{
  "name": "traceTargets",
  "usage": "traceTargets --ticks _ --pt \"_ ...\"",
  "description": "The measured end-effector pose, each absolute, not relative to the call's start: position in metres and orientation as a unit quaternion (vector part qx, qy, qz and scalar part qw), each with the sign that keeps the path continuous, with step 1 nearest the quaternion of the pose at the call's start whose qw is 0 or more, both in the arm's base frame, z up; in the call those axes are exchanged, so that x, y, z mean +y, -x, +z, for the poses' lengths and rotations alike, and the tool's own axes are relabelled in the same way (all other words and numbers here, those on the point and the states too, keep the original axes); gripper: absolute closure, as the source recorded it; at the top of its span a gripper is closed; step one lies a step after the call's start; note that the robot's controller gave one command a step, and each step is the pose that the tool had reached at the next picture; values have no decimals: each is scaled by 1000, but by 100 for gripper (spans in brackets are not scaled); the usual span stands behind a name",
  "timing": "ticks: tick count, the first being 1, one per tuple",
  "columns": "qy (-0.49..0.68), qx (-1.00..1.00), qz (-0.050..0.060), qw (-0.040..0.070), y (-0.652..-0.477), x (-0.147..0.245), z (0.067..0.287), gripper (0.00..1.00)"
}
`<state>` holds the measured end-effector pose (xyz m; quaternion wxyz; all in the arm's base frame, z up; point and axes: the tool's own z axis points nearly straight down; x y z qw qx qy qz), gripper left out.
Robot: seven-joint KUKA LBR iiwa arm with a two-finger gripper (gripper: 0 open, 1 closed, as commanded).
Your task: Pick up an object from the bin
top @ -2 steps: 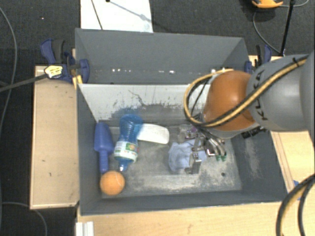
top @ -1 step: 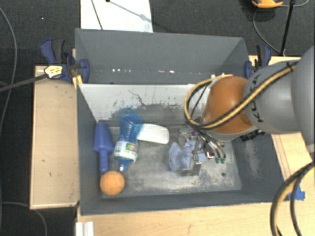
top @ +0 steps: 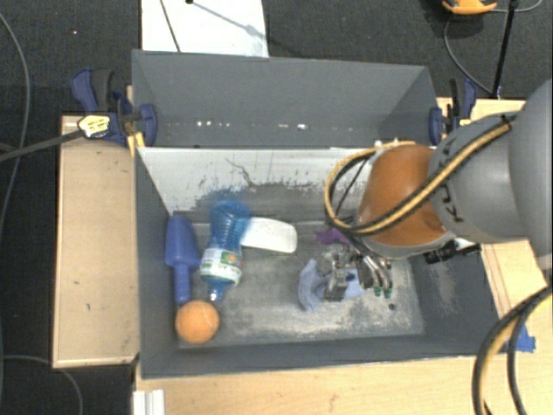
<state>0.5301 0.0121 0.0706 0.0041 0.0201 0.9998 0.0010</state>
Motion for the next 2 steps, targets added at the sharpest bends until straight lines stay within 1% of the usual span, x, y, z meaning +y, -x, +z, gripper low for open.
traceTargets --ticks 2 --pt "-20 1000 1 3 -529 12 74 100"
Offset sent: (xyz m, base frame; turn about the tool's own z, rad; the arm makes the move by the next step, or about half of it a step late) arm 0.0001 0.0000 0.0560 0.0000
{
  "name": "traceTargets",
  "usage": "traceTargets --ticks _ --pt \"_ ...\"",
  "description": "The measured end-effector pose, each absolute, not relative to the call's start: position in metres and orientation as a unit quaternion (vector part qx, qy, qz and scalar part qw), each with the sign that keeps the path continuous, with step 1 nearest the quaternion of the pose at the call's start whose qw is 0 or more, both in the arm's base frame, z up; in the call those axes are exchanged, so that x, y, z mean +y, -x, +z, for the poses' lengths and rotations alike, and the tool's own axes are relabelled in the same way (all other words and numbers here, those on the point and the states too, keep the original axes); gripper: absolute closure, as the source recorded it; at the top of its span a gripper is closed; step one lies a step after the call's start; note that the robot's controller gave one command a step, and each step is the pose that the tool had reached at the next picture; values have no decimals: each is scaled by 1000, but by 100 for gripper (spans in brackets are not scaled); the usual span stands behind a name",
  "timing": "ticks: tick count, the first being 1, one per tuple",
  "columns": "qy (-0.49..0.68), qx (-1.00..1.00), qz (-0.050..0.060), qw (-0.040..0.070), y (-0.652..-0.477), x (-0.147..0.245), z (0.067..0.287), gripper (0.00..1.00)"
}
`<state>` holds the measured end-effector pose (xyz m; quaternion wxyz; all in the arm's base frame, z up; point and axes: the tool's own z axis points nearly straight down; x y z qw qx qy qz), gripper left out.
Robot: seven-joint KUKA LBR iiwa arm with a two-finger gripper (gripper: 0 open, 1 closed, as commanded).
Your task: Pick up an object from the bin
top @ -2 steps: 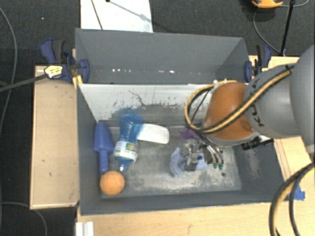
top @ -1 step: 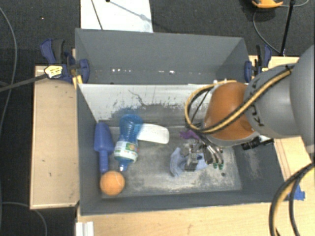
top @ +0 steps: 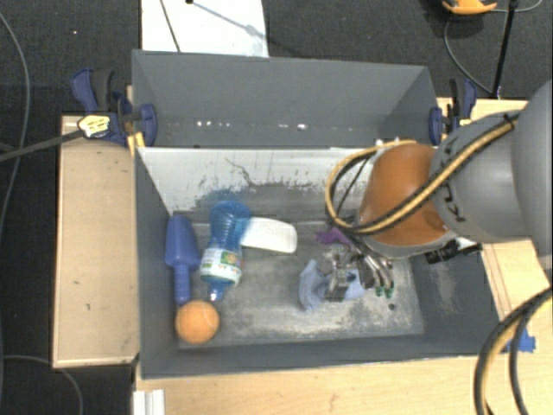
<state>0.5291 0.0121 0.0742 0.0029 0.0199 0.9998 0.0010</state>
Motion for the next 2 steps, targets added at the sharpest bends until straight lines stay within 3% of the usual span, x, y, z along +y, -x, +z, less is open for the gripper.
traceTargets --ticks 2 --pt "-19 1000 1 5 -530 12 104 100"
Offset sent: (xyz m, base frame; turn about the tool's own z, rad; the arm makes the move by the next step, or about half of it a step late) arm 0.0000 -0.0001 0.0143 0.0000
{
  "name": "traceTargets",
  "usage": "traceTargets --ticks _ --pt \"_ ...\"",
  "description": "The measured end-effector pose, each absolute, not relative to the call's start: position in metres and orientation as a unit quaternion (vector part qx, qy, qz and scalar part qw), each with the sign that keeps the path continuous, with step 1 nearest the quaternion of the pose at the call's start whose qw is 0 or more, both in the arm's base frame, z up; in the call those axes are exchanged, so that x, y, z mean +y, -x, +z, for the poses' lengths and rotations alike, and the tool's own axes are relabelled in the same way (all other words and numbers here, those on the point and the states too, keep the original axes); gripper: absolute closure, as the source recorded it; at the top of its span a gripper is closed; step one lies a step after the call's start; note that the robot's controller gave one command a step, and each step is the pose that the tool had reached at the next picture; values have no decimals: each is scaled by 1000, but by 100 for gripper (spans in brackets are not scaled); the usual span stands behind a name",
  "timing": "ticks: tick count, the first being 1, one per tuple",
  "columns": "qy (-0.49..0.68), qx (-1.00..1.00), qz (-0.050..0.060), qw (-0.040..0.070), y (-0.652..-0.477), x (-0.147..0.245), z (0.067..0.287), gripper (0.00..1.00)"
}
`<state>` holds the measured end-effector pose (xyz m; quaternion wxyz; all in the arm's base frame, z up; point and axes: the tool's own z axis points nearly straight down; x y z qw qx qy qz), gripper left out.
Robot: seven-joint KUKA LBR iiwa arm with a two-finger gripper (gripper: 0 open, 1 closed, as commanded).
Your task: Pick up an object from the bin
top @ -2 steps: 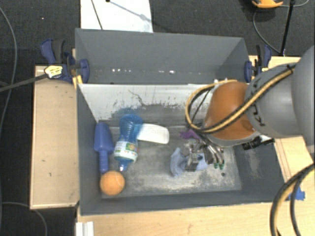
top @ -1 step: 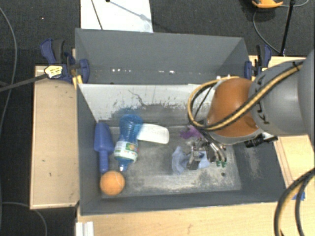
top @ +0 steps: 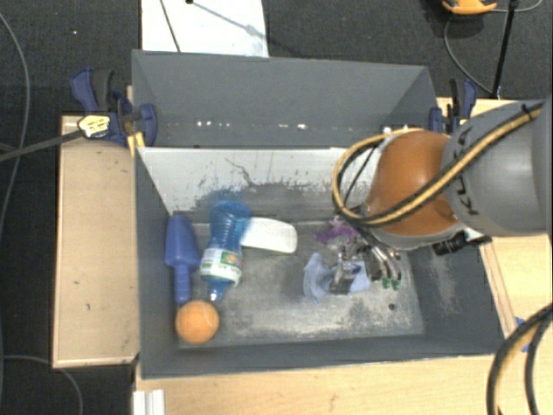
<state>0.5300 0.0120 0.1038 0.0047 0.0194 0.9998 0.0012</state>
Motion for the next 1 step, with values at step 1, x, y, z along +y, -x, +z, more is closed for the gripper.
traceTargets --ticks 1 --pt "-19 1000 1 2 -529 12 118 100"
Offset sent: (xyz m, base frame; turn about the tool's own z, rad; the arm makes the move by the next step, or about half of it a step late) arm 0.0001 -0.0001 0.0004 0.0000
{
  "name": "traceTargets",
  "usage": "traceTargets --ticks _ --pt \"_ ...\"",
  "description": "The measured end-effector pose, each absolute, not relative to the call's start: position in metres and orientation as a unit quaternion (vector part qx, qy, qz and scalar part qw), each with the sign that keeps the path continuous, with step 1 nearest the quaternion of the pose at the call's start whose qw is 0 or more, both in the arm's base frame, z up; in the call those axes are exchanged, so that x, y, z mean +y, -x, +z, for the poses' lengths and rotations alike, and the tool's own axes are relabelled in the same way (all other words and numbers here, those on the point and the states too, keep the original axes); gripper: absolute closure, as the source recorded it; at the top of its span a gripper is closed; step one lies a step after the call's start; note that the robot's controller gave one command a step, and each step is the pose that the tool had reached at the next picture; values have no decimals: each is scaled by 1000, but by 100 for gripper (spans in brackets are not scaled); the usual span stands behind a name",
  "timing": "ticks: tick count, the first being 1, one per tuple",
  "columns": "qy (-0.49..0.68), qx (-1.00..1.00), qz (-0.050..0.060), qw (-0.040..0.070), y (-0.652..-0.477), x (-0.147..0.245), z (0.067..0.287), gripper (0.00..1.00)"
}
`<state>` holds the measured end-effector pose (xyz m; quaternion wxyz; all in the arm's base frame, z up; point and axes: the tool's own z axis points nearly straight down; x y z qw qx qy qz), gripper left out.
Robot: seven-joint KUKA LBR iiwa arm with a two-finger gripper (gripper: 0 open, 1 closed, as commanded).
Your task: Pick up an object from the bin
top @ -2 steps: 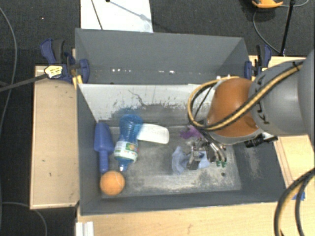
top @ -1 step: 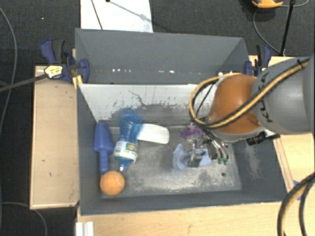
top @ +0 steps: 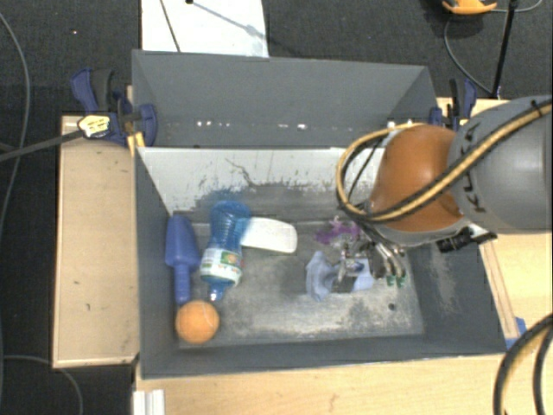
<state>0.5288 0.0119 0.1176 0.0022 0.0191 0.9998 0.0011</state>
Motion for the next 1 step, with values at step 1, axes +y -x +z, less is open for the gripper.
traceTargets --ticks 1 --pt "-19 1000 1 4 -529 12 137 100"
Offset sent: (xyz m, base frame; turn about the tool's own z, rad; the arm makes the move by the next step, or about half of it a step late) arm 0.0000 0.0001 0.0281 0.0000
